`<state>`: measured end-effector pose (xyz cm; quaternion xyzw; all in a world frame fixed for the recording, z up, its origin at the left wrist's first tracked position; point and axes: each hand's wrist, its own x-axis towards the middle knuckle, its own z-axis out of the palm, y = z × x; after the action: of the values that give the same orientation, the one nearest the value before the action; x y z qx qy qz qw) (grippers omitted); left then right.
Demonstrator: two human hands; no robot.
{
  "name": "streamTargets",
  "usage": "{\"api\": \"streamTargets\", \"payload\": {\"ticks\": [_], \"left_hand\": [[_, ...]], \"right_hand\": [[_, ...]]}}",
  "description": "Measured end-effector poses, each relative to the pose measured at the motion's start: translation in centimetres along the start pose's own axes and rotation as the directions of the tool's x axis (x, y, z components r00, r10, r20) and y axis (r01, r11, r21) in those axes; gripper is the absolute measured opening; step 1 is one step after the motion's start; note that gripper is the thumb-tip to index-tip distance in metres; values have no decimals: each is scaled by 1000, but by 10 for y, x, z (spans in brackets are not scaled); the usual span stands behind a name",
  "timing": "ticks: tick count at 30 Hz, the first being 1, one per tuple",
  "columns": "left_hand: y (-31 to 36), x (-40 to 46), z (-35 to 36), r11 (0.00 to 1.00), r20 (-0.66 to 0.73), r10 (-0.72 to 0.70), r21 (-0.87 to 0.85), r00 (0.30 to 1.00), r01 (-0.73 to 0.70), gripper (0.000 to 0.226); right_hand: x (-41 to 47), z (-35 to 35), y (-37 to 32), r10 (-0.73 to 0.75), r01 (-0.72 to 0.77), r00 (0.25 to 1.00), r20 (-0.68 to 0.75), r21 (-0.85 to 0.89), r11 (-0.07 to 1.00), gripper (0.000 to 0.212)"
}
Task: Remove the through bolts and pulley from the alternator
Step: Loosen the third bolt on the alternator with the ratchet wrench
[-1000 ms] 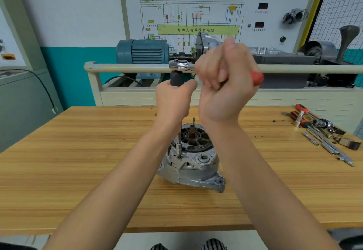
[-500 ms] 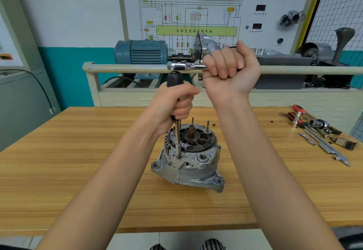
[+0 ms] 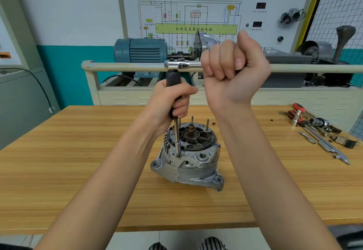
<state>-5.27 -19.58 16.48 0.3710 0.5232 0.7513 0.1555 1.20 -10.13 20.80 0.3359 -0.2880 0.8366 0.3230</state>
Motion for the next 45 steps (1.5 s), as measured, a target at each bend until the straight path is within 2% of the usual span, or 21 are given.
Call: {"api": "streamTargets", "payload": {"ticks": [2,3,4,6,9,12,15,16,18,21,23,25,28,31,34,36,38,40,43,45], "left_hand": [[3,-1,-5,997,166,-46,-53,985,55,39],[3,-1,-5,997,201,-57,-39,978,66,41],[3,0,-3,998,193,-66,-9,979,69,44],[2,1,2,996,75,-65,62,995,60,50],[-3,4,12,993,-197,-15,114,980,38,45],[-8,7,21,986,-441,73,165,894,1,36],[-11,6,25,973,-508,157,228,847,-43,37],[-11,5,23,975,-490,152,218,858,-49,37],[-8,1,17,984,-368,110,174,923,-48,40],[0,-2,2,994,-86,27,111,996,-17,42],[5,-1,-5,997,112,-40,64,993,33,40],[7,1,-6,996,231,-83,27,969,79,42],[4,3,-1,995,169,-103,22,980,101,48],[0,3,7,995,-68,-41,90,997,47,50],[-5,4,19,984,-373,63,176,926,3,39],[-8,6,25,973,-480,138,230,866,-27,30],[-8,5,26,968,-477,167,243,863,-53,22],[-7,3,21,973,-395,135,224,909,-48,32],[-1,1,10,988,-178,45,153,983,-18,42],[3,2,1,997,-3,-23,70,1000,23,42]], "right_hand": [[8,-9,-4,170,-150,983,-76,221,964,50],[11,-13,-5,226,-183,969,-101,320,929,51],[13,-16,-5,254,-190,959,-123,387,902,53],[14,-17,-4,240,-154,954,-178,396,905,58],[6,-11,-1,108,-70,978,-176,209,975,60],[-10,3,8,-129,128,992,-8,-63,990,53],[-21,16,19,-307,324,946,104,-255,911,38],[-21,17,19,-315,335,942,118,-274,901,37],[-15,14,14,-247,268,962,116,-219,938,44],[0,2,1,-18,18,1000,5,-23,1000,57],[8,-7,-3,152,-135,984,-88,177,975,58],[13,-16,-4,250,-188,959,-135,361,914,59],[11,-18,-4,222,-144,960,-169,382,913,59],[3,-12,-2,93,-59,982,-162,207,977,60],[-11,2,8,-137,136,990,-8,-76,988,55],[-20,12,16,-296,305,952,76,-230,924,43],[-23,17,19,-358,373,928,104,-287,882,37],[-18,14,15,-312,326,945,96,-232,917,39],[-2,3,1,-108,110,994,32,-75,991,53],[7,-6,-5,69,-63,996,-64,91,994,57]]}}
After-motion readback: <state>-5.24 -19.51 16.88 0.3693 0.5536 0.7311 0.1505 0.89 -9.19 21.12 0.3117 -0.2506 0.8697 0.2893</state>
